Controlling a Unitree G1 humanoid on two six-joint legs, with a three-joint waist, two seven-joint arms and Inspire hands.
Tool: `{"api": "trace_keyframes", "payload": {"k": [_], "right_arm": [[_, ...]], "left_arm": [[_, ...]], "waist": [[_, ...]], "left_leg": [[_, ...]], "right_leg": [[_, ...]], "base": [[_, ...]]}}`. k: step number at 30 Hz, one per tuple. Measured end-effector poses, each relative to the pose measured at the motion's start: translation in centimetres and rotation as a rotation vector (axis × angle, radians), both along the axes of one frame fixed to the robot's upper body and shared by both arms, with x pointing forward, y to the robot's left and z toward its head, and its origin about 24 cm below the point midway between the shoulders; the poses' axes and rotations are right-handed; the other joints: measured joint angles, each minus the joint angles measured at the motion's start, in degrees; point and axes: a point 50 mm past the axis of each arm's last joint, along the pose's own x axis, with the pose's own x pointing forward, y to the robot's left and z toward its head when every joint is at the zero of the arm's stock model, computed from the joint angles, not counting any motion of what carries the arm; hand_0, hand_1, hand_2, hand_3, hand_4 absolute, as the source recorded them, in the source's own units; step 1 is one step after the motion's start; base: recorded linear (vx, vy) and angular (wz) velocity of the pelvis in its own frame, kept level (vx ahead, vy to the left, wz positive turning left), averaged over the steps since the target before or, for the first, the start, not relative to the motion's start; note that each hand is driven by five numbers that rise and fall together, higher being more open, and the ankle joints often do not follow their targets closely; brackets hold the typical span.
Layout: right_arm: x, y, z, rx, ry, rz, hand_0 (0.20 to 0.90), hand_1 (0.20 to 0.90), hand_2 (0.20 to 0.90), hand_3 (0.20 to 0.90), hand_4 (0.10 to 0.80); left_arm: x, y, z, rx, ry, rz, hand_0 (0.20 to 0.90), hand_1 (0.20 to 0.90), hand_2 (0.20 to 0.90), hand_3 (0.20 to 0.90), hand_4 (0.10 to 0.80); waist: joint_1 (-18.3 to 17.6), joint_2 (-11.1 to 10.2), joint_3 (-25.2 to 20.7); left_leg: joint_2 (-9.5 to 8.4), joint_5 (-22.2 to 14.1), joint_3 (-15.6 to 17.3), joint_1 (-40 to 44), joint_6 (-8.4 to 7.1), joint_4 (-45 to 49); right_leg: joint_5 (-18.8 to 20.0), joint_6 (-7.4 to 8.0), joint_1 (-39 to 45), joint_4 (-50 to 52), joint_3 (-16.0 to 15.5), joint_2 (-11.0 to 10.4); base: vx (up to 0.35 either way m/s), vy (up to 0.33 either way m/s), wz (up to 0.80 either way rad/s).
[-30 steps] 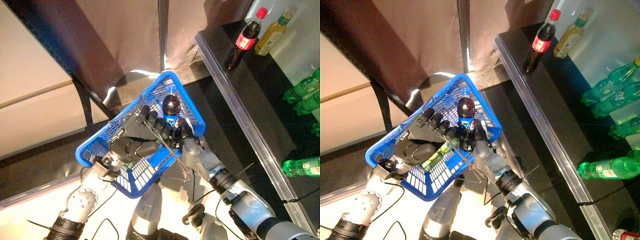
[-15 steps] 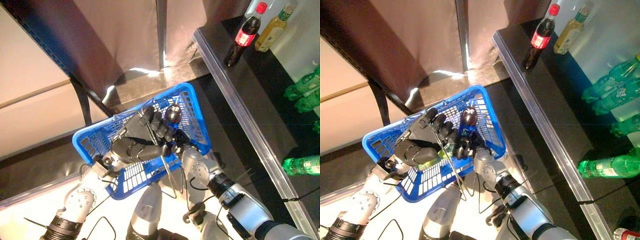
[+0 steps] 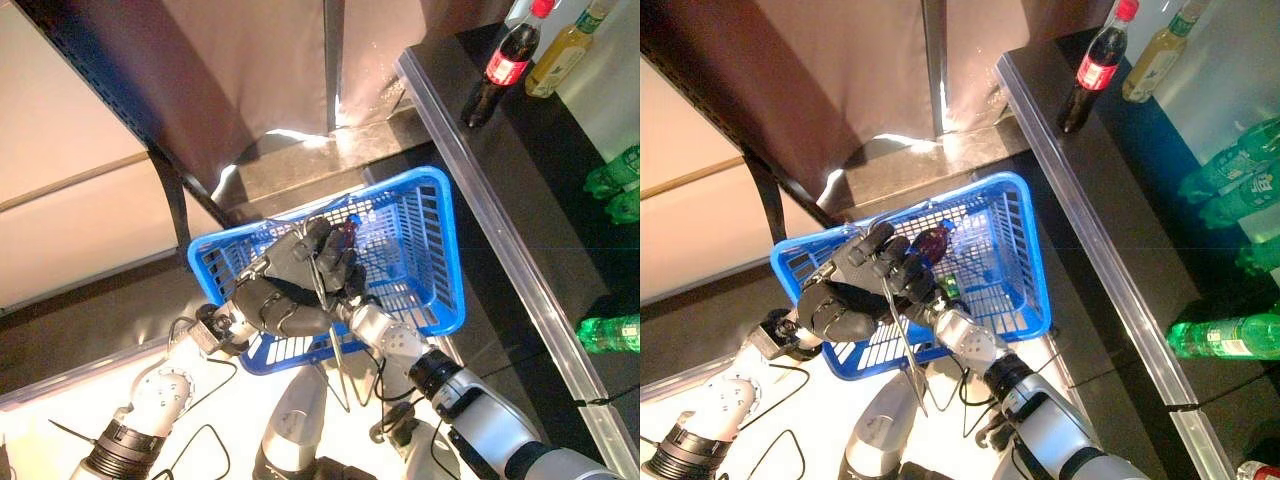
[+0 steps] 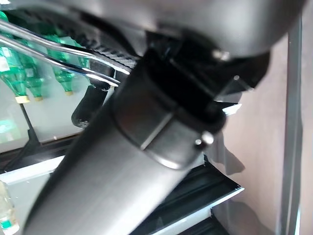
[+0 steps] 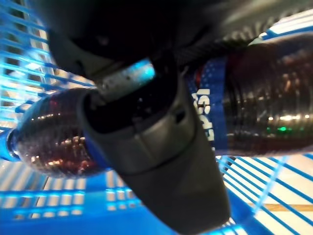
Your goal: Pick up the drink and place into the basket.
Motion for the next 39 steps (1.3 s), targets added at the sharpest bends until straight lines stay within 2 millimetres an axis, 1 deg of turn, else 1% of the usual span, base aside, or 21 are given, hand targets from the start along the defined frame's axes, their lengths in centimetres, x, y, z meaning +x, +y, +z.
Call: {"api": "trace_keyframes", "payload": {"k": [3,7,8,9,10,11,18,25,31,34,36,37,38,39], "right_arm": [[0.2,-0.3,0.2,0.053,0.016,-0.022,0.3,0.3,0.3,0.2,0.1],[0.5,-0.7,0.4,0.097,0.029,-0.06,0.3,0.3,0.3,0.2,0.1],[0.8,-1.0,0.6,0.122,0.032,-0.084,0.469,0.469,0.469,0.398,0.298],[0.9,-1.2,0.7,0.128,0.029,-0.093,0.542,0.542,0.542,0.483,0.383],[1.0,-1.4,0.8,0.133,0.026,-0.107,0.841,0.841,0.841,0.831,0.731],[1.1,-1.5,0.8,0.135,0.022,-0.12,0.9,0.9,0.9,0.9,0.8],[1.8,-2.6,1.2,0.135,0.019,-0.211,0.9,0.9,0.9,0.9,0.8],[1.8,-3.0,1.6,0.073,-0.044,-0.199,0.9,0.9,0.9,0.9,0.8],[1.2,-3.3,1.9,0.064,-0.094,-0.184,0.9,0.9,0.9,0.9,0.8],[0.7,-2.7,1.5,0.039,-0.099,-0.156,0.9,0.9,0.9,0.9,0.8],[0.5,-2.3,1.4,0.02,-0.096,-0.139,0.9,0.9,0.9,0.9,0.8],[0.5,-2.2,1.3,0.017,-0.096,-0.134,0.9,0.9,0.9,0.9,0.8],[0.2,-1.7,1.2,0.015,-0.094,-0.115,0.9,0.9,0.9,0.9,0.8],[0.1,-1.5,1.1,0.009,-0.092,-0.103,0.9,0.9,0.9,0.9,0.8]], "left_arm": [[-0.1,-0.1,0.0,-0.007,-0.008,-0.019,0.3,0.3,0.3,0.2,0.1],[-0.2,-0.1,0.0,-0.023,0.001,-0.026,0.3,0.3,0.3,0.2,0.1],[-0.2,-0.1,0.0,-0.022,0.005,-0.029,0.3,0.3,0.3,0.2,0.1],[-0.2,-0.1,0.0,-0.022,0.005,-0.029,0.3,0.3,0.3,0.2,0.1],[-0.2,-0.1,0.0,-0.021,0.006,-0.029,0.3,0.3,0.3,0.2,0.1],[-0.2,0.0,0.0,-0.018,0.007,-0.029,0.3,0.3,0.3,0.2,0.1],[-0.2,0.1,0.0,-0.006,0.012,-0.032,0.3,0.3,0.3,0.2,0.1],[-0.3,0.1,-0.4,-0.013,0.03,-0.024,0.3,0.3,0.3,0.2,0.1],[-0.4,-0.2,-0.5,-0.042,0.038,-0.023,0.3,0.3,0.3,0.2,0.1],[-0.2,-1.0,-0.5,-0.083,0.049,-0.012,0.3,0.3,0.3,0.2,0.1],[0.3,-2.6,-0.2,-0.094,0.065,0.003,0.3,0.3,0.3,0.2,0.1],[0.4,-3.0,-0.1,-0.094,0.068,0.005,0.3,0.3,0.3,0.2,0.1],[0.8,-3.7,0.2,-0.089,0.07,0.032,0.3,0.3,0.3,0.2,0.1],[1.0,-4.0,0.3,-0.087,0.069,0.058,0.3,0.3,0.3,0.2,0.1]], "waist": [[0.3,0.2,0.1],[0.2,0.2,0.0],[0.2,0.2,0.0],[0.2,0.2,0.0],[0.2,0.2,0.0],[0.3,0.2,0.0],[0.1,0.2,0.0],[-0.4,0.2,0.0],[-0.5,0.2,0.0],[-0.8,0.0,0.0],[-1.0,-0.3,0.0],[-1.2,-0.4,0.0],[-2.5,-0.8,-0.2],[-3.0,-0.9,-0.2]], "left_leg": [[-0.28,0.0,0.2,-0.4,-0.03,0.1],[-0.27,0.0,0.2,-0.4,-0.04,0.2],[-0.32,0.0,0.3,-0.4,-0.03,0.2],[-0.3,-0.1,0.2,-0.4,-0.05,0.2],[-0.37,-0.1,0.2,-0.4,-0.05,0.3],[-0.45,-0.3,0.3,-0.4,-0.03,0.5],[-0.44,-0.3,0.3,-0.6,-0.02,1.1],[-0.21,-0.4,0.4,-0.6,-0.07,1.1],[0.05,-0.7,0.6,-0.5,-0.19,1.2],[0.79,-1.8,1.4,-0.4,-0.18,3.1],[1.17,-1.9,2.0,0.1,-0.2,3.2],[1.29,-2.0,2.0,0.2,-0.25,3.3],[1.6,-2.1,2.2,0.2,-0.34,3.6],[1.74,-2.1,2.4,0.3,-0.35,3.7]], "right_leg": [[-0.4,0.2,-0.9,1.3,-0.2,-0.9],[-0.4,0.22,-1.1,1.5,-0.1,-0.9],[-0.4,0.21,-1.1,1.5,-0.2,-1.0],[-0.5,0.25,-1.1,1.6,-0.2,-1.1],[-0.6,0.29,-1.0,1.7,-0.2,-1.2],[-0.7,0.27,-1.0,2.1,-0.3,-1.4],[-0.8,0.16,-1.1,2.5,-0.2,-1.5],[-0.8,0.19,-1.2,2.4,-0.1,-1.3],[-0.8,0.0,-1.2,2.3,0.0,-1.0],[-0.8,-0.03,-1.1,2.6,1.1,-0.4],[-0.7,-0.17,-0.9,2.5,1.7,0.0],[-0.7,-0.24,-0.9,2.5,1.8,0.1],[-0.6,-0.39,-1.0,2.5,2.1,0.4],[-0.5,-0.47,-1.0,2.5,2.4,0.6]], "base": [[0.051,-0.006,-0.01],[-0.01,0.01,-0.01],[0.0,0.0,0.0],[0.0,0.0,0.0],[0.0,0.0,0.0],[-0.044,0.03,0.01],[-0.006,0.004,0.0],[0.0,0.0,0.0],[0.042,-0.012,-0.02],[0.035,-0.013,-0.17],[0.061,0.004,-0.16],[0.04,0.023,-0.1],[0.022,0.023,-0.12],[0.007,0.03,-0.18]]}}
